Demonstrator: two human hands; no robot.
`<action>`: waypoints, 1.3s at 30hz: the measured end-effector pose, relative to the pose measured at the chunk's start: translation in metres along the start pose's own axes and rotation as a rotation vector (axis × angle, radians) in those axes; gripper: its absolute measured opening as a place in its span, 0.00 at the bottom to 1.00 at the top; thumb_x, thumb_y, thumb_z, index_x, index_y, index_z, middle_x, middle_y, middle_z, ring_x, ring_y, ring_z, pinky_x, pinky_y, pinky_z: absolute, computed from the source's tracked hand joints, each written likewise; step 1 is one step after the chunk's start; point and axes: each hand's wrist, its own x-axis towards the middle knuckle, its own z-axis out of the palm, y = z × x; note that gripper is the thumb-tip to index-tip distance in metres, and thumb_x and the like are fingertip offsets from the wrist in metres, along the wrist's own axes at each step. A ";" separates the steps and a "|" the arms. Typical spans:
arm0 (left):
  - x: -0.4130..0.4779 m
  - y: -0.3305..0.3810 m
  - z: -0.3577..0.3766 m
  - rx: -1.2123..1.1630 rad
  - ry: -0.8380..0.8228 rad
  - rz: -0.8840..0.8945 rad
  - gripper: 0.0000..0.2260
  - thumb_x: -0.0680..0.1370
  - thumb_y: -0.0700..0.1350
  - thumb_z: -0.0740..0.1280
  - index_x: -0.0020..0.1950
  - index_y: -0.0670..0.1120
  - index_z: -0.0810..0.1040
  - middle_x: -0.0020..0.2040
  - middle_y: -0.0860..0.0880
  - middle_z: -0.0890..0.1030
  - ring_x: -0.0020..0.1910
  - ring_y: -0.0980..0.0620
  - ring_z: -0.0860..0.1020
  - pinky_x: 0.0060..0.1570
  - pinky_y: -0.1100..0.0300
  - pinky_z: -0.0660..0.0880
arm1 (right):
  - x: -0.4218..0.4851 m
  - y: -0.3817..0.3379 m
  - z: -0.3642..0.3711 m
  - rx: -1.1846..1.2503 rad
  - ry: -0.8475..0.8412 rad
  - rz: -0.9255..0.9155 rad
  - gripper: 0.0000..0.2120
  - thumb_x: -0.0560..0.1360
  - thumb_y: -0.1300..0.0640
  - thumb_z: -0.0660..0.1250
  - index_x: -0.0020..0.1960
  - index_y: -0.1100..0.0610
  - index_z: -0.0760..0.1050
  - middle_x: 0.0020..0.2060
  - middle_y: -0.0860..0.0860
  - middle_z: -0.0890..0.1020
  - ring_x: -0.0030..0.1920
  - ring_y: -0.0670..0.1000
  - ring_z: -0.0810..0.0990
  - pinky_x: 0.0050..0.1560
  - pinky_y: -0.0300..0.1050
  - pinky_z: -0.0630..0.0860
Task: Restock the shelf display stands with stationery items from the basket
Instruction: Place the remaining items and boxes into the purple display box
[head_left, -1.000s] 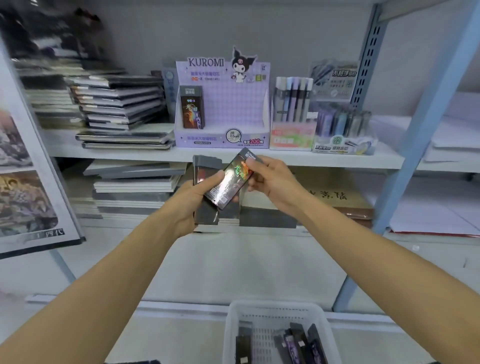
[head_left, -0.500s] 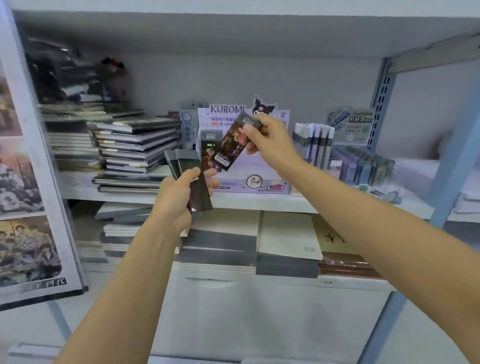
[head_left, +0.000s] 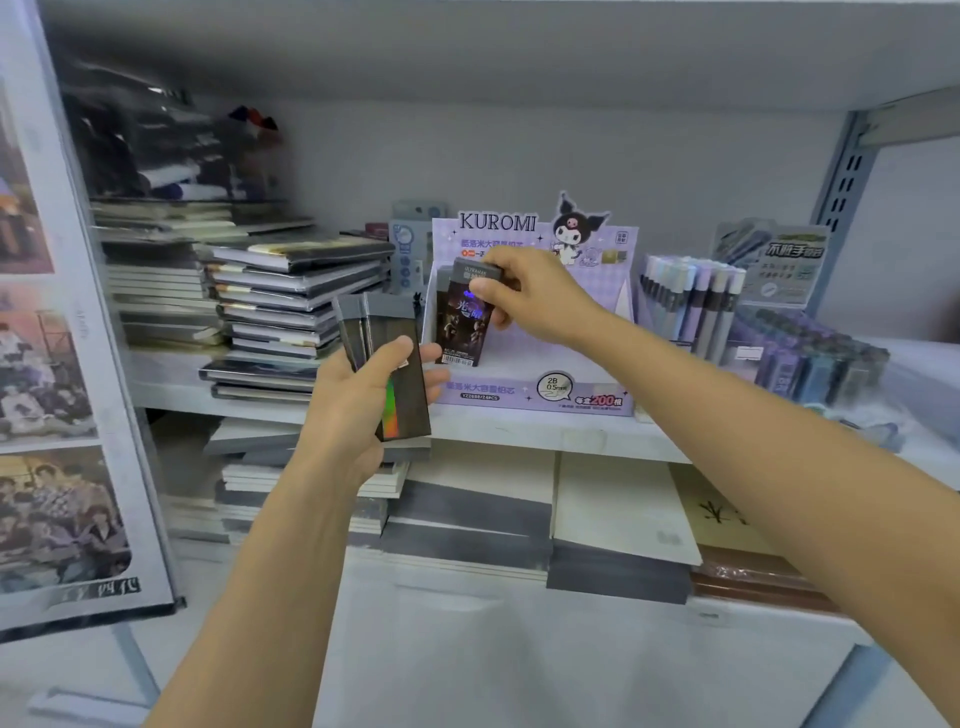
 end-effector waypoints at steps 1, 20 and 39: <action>0.000 0.001 -0.002 -0.004 -0.003 -0.006 0.11 0.80 0.40 0.64 0.58 0.35 0.77 0.45 0.42 0.86 0.39 0.47 0.85 0.35 0.58 0.81 | 0.003 -0.001 0.001 -0.005 -0.007 0.003 0.05 0.80 0.60 0.63 0.49 0.62 0.73 0.36 0.54 0.80 0.31 0.48 0.79 0.38 0.42 0.76; -0.016 0.001 -0.003 0.022 -0.077 -0.015 0.09 0.76 0.38 0.70 0.54 0.35 0.79 0.42 0.39 0.85 0.38 0.45 0.85 0.36 0.58 0.81 | -0.028 -0.032 0.026 0.418 0.197 0.080 0.13 0.76 0.51 0.69 0.57 0.57 0.76 0.46 0.47 0.80 0.31 0.37 0.75 0.34 0.35 0.73; -0.018 0.012 0.003 -0.015 -0.109 -0.136 0.16 0.82 0.51 0.55 0.54 0.43 0.78 0.42 0.42 0.85 0.33 0.50 0.80 0.29 0.63 0.69 | -0.026 -0.038 -0.002 0.810 0.172 0.269 0.13 0.77 0.69 0.62 0.58 0.59 0.68 0.55 0.63 0.81 0.42 0.50 0.81 0.38 0.40 0.79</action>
